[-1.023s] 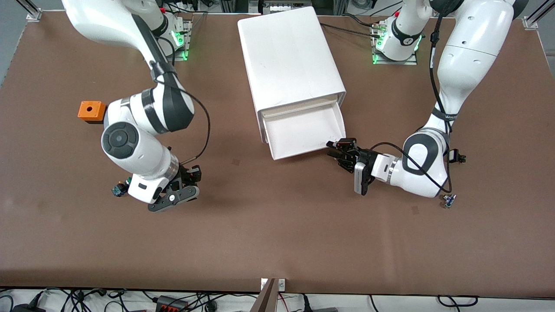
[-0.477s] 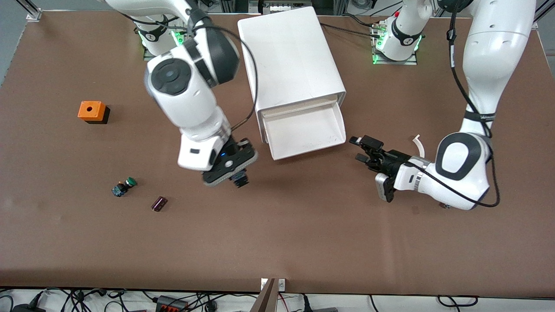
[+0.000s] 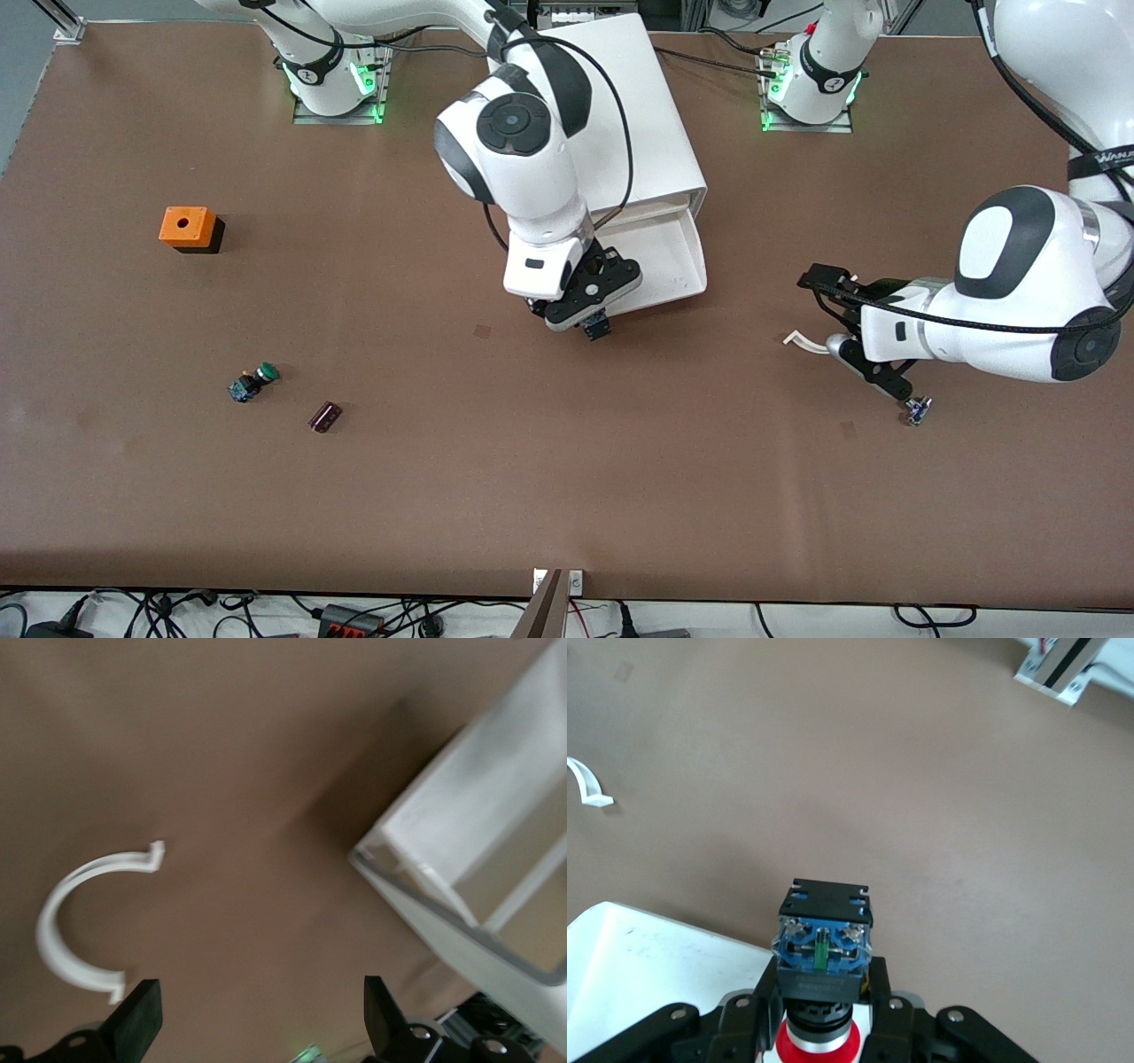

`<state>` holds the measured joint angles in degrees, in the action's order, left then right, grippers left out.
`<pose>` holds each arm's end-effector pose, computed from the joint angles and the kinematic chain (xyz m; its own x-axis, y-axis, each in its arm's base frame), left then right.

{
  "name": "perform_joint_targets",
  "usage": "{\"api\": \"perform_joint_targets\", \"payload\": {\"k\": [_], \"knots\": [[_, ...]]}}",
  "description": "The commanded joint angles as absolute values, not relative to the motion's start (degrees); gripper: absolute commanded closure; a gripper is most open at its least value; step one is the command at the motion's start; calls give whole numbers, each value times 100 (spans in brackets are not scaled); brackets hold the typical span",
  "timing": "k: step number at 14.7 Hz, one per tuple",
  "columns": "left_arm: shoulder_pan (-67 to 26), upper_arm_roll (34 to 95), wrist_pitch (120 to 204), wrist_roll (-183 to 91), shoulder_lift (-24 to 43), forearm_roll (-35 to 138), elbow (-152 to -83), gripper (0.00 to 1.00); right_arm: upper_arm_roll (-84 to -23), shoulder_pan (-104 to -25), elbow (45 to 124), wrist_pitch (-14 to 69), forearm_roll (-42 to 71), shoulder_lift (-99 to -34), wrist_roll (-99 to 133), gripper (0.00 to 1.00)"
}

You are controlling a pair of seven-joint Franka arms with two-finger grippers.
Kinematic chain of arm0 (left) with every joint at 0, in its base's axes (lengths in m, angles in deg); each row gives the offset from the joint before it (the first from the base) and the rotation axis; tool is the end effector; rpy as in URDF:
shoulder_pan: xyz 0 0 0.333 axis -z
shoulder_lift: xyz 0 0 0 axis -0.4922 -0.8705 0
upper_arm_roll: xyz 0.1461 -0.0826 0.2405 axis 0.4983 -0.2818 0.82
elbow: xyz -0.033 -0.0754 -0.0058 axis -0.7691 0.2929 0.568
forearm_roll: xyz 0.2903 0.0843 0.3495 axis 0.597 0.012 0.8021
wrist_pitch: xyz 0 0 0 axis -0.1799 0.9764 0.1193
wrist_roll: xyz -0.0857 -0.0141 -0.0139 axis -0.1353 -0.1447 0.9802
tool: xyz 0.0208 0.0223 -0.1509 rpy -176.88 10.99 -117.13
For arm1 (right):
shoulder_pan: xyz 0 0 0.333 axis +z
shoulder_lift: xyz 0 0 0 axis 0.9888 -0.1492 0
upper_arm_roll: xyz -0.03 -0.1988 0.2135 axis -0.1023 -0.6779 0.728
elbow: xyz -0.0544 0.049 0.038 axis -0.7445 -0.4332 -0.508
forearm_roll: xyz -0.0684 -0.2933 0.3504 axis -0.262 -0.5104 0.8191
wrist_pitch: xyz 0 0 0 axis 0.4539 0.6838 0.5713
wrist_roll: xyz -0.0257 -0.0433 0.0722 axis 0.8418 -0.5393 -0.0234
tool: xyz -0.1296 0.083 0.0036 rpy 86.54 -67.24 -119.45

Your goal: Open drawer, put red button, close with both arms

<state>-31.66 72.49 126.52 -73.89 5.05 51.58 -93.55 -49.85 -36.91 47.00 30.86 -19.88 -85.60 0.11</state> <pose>0.6870 -0.1085 0.3365 0.8125 -0.5077 -0.2863 -0.3967 -0.8415 0.3667 0.6151 0.5796 0.3424 0.8405 0.4791 0.2530 0.5105 -0.8567 -0.0736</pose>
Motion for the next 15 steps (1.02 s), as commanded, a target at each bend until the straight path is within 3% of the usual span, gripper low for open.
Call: {"api": "perform_joint_targets", "payload": {"k": [1,7,15], "knots": [[-3344,7236,12701,-7351,574,5830,-9415,0,-4897,-3572,4460,3025,-1900,-8758,-141,100],[-3318,7244,13797,-7440,451,6456,-9379,0,-4711,-3493,4495,2849,-1698,-8969,-589,100],[-3327,7244,13878,-7387,302,6456,-9362,0,-4650,-3352,4504,2181,-1689,-9083,-572,100]]}}
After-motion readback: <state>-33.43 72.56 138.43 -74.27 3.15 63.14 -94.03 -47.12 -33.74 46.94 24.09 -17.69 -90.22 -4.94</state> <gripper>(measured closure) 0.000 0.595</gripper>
